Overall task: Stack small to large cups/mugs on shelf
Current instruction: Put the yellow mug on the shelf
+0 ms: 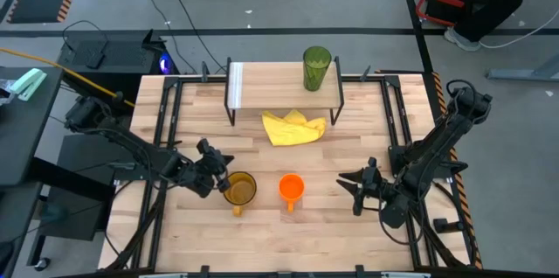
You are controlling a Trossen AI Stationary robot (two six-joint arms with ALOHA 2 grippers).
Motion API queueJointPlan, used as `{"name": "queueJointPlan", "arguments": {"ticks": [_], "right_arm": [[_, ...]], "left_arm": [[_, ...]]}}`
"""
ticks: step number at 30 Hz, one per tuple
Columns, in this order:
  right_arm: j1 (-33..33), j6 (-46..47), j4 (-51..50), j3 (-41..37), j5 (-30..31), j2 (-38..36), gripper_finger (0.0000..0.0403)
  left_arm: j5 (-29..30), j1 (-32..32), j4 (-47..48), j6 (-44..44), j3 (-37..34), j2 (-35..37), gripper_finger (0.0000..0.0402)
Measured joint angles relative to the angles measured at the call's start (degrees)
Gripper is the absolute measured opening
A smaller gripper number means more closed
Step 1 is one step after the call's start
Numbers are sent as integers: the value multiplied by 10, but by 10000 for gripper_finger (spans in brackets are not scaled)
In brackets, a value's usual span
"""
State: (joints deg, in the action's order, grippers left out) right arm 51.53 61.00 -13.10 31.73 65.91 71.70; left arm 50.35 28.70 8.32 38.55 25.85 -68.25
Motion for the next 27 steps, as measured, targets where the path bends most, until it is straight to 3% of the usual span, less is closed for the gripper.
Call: {"name": "queueJointPlan", "arguments": {"ticks": [4,12,16,22,27], "right_arm": [[0,-1,1,0,0,13,105],[0,4,13,0,-1,53,105],[0,4,15,0,0,56,105],[0,3,16,0,1,54,105],[0,3,16,0,1,54,105]], "left_arm": [[22,27,18,38,0,0,31],[159,106,147,191,0,0,21],[166,138,199,281,0,0,23],[209,194,199,321,-6,0,31],[225,229,121,392,-84,0,27]]}}
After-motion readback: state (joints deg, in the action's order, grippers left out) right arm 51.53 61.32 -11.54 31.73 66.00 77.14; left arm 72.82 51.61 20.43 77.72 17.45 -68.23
